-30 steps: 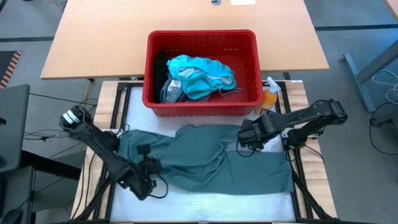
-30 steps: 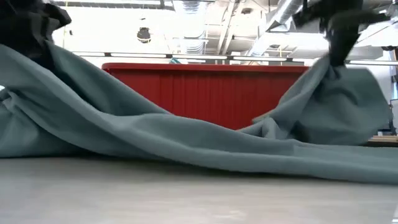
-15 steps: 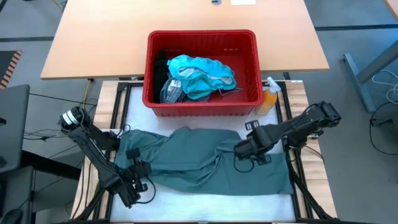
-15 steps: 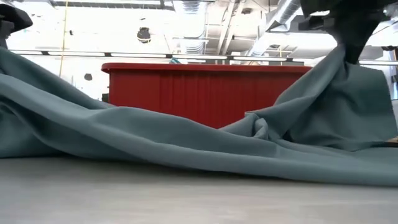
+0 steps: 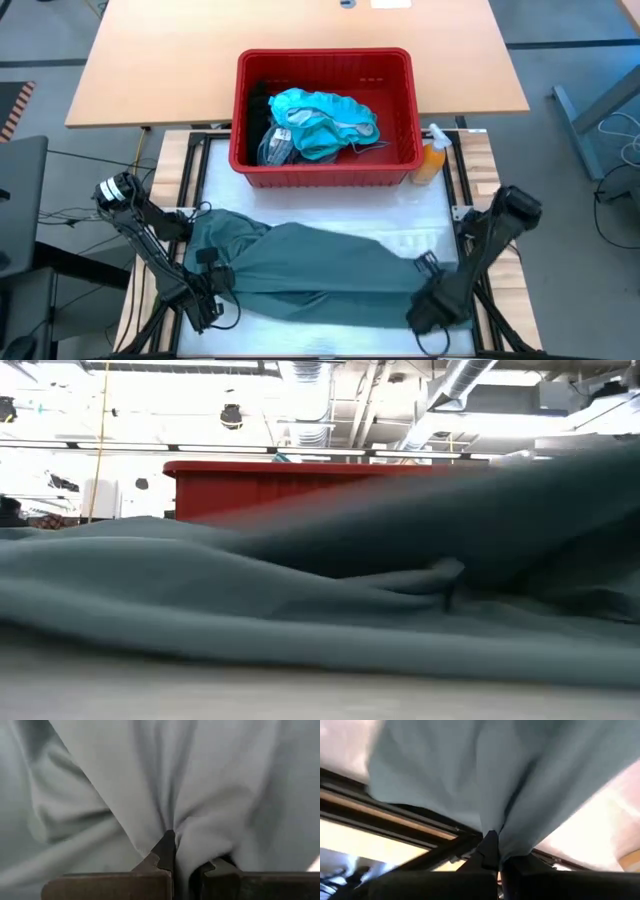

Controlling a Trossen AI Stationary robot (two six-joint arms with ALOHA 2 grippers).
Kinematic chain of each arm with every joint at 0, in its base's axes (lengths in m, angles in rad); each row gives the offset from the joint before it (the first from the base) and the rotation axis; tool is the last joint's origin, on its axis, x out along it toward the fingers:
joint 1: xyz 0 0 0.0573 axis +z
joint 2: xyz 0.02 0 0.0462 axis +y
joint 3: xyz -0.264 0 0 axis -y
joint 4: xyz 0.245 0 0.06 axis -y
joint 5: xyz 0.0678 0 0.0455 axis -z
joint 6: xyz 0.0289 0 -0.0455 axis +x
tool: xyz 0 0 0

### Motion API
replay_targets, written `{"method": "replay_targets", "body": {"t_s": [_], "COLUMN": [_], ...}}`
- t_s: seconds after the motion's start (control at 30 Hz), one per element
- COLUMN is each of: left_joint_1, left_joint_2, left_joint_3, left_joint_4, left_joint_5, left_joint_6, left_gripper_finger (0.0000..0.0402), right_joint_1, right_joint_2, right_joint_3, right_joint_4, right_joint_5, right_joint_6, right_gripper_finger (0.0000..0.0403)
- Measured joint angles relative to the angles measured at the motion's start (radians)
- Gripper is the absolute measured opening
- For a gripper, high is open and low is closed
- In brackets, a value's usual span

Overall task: Fold Laundry from Bin
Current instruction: Fold the light blue pants

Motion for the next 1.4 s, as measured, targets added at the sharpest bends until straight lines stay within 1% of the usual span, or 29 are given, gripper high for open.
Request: {"method": "replay_targets", "body": {"t_s": [0.1,0.17,0.3,0.37,0.43,0.5,0.57,0.73,0.83,0.87,0.9,0.93,0.97,1.0,1.07,1.13,1.23,1.33,1.4], "left_joint_1": [0.000,0.000,0.003,0.002,-0.001,-0.005,-0.006,-0.006,-0.006,-0.006,-0.006,-0.006,-0.006,-0.006,-0.006,-0.006,-0.006,-0.006,-0.005], "left_joint_2": [0.000,0.000,0.000,0.000,0.000,0.000,0.000,0.000,0.000,0.000,0.000,0.000,0.000,0.000,0.000,0.000,0.000,0.000,0.000], "left_joint_3": [-0.014,-0.013,-0.013,-0.013,-0.013,-0.013,-0.013,-0.013,-0.013,-0.013,-0.013,-0.013,-0.013,-0.013,-0.013,-0.013,-0.013,-0.013,-0.013], "left_joint_4": [-0.061,-0.067,-0.065,-0.064,-0.067,-0.075,-0.092,-0.097,-0.094,-0.093,-0.090,-0.086,-0.080,-0.072,-0.049,-0.022,0.014,0.042,0.060], "left_joint_5": [0.033,0.040,0.039,0.040,0.040,0.040,0.040,0.030,0.021,0.013,0.003,-0.005,-0.013,-0.020,-0.038,-0.056,-0.074,-0.078,-0.083], "left_joint_6": [-0.007,0.009,0.021,0.016,0.008,0.003,-0.011,-0.053,-0.075,-0.081,-0.088,-0.096,-0.102,-0.103,-0.100,-0.082,-0.048,-0.013,0.015], "left_gripper_finger": [0.0000,0.0000,0.0000,0.0000,0.0000,0.0000,0.0000,0.0000,0.0000,0.0000,0.0000,0.0000,0.0000,0.0000,0.0000,0.0000,0.0000,0.0000,0.0000], "right_joint_1": [0.028,0.027,-0.020,-0.063,-0.108,-0.165,-0.234,-0.417,-0.481,-0.497,-0.508,-0.512,-0.502,-0.485,-0.433,-0.354,-0.202,-0.039,0.047], "right_joint_2": [0.060,0.075,0.052,0.033,0.009,-0.014,-0.034,-0.103,-0.152,-0.161,-0.167,-0.167,-0.165,-0.162,-0.150,-0.131,-0.073,-0.037,-0.004], "right_joint_3": [0.004,0.004,0.006,0.017,0.032,0.051,0.068,0.109,0.143,0.160,0.175,0.187,0.193,0.192,0.165,0.118,0.051,0.014,-0.005], "right_joint_4": [-0.003,0.000,-0.003,-0.005,-0.004,-0.003,-0.003,-0.003,-0.005,-0.005,-0.004,-0.004,-0.002,-0.003,-0.003,-0.003,0.002,0.014,0.074], "right_joint_5": [0.008,0.017,0.131,0.186,0.258,0.361,0.446,0.607,0.750,0.783,0.791,0.777,0.733,0.659,0.464,0.262,0.032,-0.098,-0.174], "right_joint_6": [0.042,0.057,0.158,0.159,0.087,-0.017,-0.153,-0.501,-0.691,-0.735,-0.756,-0.756,-0.731,-0.690,-0.580,-0.445,-0.250,-0.062,0.067], "right_gripper_finger": [0.0021,0.0025,0.0023,0.0020,0.0020,0.0020,0.0020,0.0020,0.0020,0.0020,0.0020,0.0020,0.0020,0.0020,0.0020,0.0020,0.0020,0.0020,0.0020]}}
